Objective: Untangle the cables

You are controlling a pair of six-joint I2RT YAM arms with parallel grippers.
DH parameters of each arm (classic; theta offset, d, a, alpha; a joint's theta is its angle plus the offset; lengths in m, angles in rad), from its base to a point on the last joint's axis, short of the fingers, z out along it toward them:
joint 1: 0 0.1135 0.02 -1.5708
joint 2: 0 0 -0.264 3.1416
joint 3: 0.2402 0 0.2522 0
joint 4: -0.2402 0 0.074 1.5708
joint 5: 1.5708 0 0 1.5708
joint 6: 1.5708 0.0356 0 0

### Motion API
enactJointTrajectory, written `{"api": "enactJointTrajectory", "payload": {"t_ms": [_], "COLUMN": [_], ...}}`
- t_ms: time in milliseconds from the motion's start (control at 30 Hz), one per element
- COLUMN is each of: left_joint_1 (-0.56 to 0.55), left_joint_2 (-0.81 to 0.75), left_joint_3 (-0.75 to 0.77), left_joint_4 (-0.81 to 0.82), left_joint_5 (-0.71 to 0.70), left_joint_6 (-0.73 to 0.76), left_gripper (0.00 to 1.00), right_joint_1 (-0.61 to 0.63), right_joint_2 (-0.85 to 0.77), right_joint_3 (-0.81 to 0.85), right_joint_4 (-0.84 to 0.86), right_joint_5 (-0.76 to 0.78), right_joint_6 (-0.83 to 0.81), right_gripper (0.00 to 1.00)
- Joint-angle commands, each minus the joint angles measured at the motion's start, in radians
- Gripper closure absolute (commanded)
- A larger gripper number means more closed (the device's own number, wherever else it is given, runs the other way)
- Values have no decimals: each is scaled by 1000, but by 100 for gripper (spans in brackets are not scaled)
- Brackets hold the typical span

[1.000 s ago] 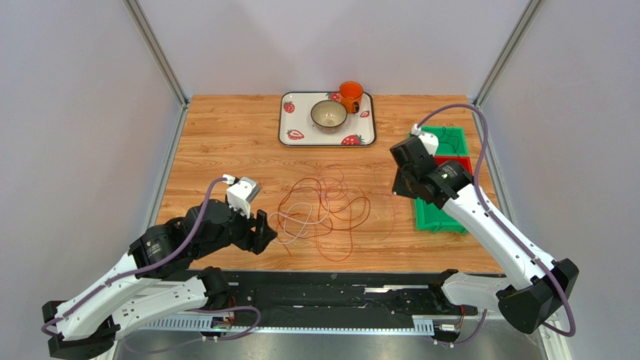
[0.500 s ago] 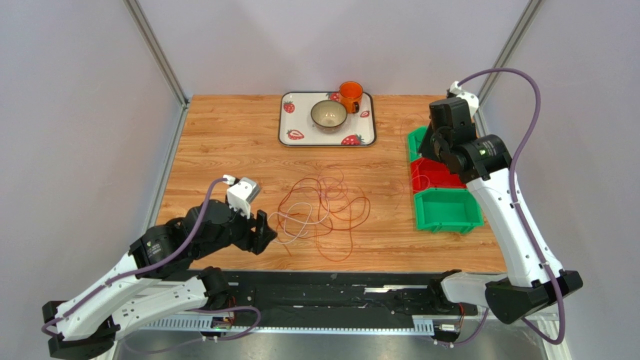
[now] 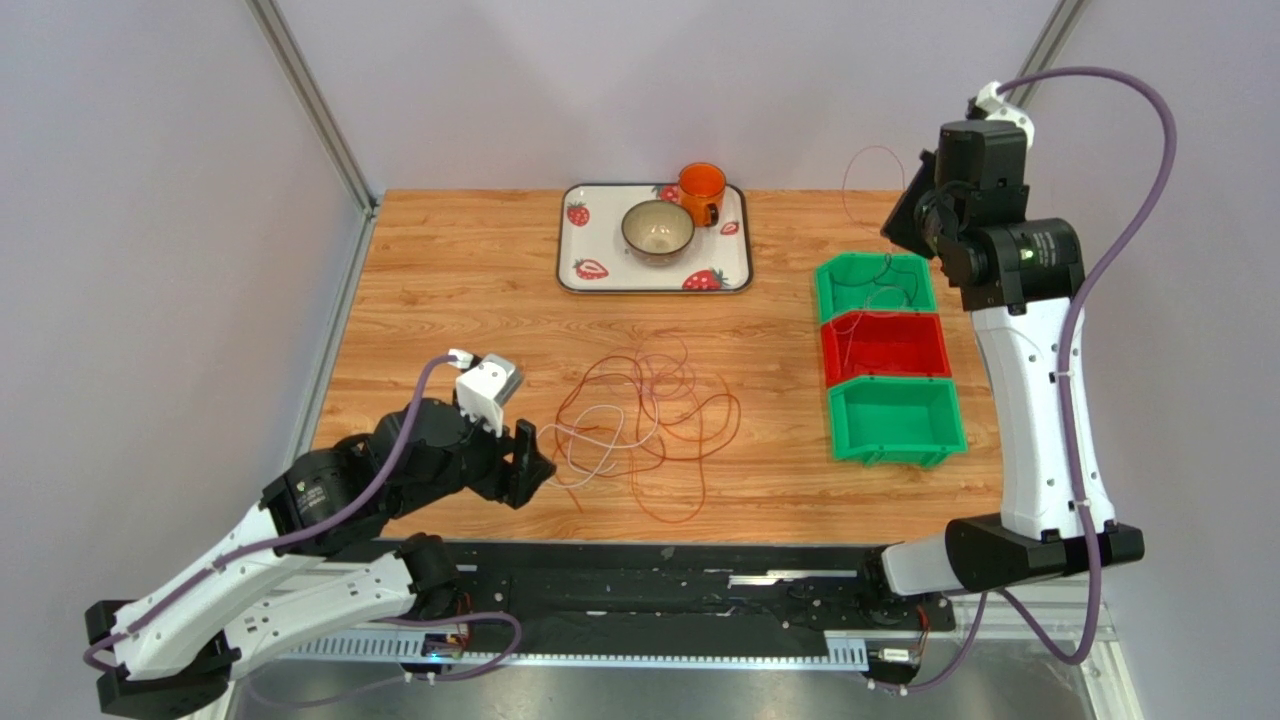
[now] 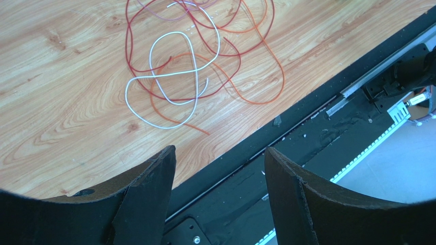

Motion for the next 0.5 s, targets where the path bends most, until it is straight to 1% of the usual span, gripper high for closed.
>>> {"api": "enactJointTrajectory", "payload": {"t_ms": [0,100,233,367,467], "left_joint_1": [-1,-3,-3,-1,-3], "left_joint_2": [4,-1,-7,-10,-7], "left_joint_3": [-3,-3,-3,-4,-3], "left_joint_4": [23,22,19,22,22], "left_joint_5": [-13,-21,-19,-16,-13], "left_joint_6": [5,0,-2,2,2], "left_gripper": [28,28,28,28,28], "right_joint_1": [-18,-36,-75,-130,-153], "right_joint_2": [47,47,21,-17,-26], "right_joint_3": [147,162,106,-37,-97], "right_joint_4": [-37,-33,-8,53,85], "right_joint_5": [-32,-38,-36,-78,-105], "right_joint_6": [-33,-32,-36,-32,-27], "right_gripper": [100,100,100,100,100]}}
